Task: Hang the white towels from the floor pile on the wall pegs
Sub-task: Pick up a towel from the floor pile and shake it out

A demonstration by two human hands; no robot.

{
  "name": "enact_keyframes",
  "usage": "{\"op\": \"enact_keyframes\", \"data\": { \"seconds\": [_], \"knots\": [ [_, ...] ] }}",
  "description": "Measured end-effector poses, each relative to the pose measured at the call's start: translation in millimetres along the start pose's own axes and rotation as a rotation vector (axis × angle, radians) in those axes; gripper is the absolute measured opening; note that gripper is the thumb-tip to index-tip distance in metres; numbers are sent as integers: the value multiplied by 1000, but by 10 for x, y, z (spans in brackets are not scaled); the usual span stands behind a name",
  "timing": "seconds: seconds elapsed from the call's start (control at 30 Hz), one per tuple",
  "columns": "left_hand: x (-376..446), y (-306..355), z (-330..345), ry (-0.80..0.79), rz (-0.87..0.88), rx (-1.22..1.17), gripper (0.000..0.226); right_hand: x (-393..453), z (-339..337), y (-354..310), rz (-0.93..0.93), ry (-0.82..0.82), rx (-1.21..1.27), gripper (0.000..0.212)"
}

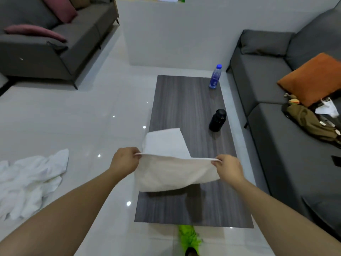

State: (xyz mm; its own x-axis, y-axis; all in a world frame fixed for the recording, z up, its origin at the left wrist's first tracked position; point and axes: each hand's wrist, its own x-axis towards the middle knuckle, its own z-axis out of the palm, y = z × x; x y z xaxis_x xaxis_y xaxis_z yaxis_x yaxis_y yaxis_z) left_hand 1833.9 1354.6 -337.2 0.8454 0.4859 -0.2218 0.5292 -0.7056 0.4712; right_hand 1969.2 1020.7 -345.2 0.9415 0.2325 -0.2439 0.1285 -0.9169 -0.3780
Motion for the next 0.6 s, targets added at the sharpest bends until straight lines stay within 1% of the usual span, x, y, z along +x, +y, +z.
{"op": "enact_keyframes", "data": {
  "seconds": [0.13,0.2,0.37,0.5,0.6],
  "knots": [
    [256,260,-483,135,23,-17,20,242,-424,-329,-30,135,77,14],
    [456,395,-692,184,23,-30,20,459,-621,-471,-61,183,95,17],
    [1200,851,-1205,296,29,-41,20,1323,-1175,-881,-110,226,101,28],
    [1808,1310,-1694,383,34,-75,21,2040,-1839,-1273,-181,297,100,22],
    [2151,1752,-2173,466,62,-68,19,2431,-2468,-1523,-255,369,120,24]
  ]
}}
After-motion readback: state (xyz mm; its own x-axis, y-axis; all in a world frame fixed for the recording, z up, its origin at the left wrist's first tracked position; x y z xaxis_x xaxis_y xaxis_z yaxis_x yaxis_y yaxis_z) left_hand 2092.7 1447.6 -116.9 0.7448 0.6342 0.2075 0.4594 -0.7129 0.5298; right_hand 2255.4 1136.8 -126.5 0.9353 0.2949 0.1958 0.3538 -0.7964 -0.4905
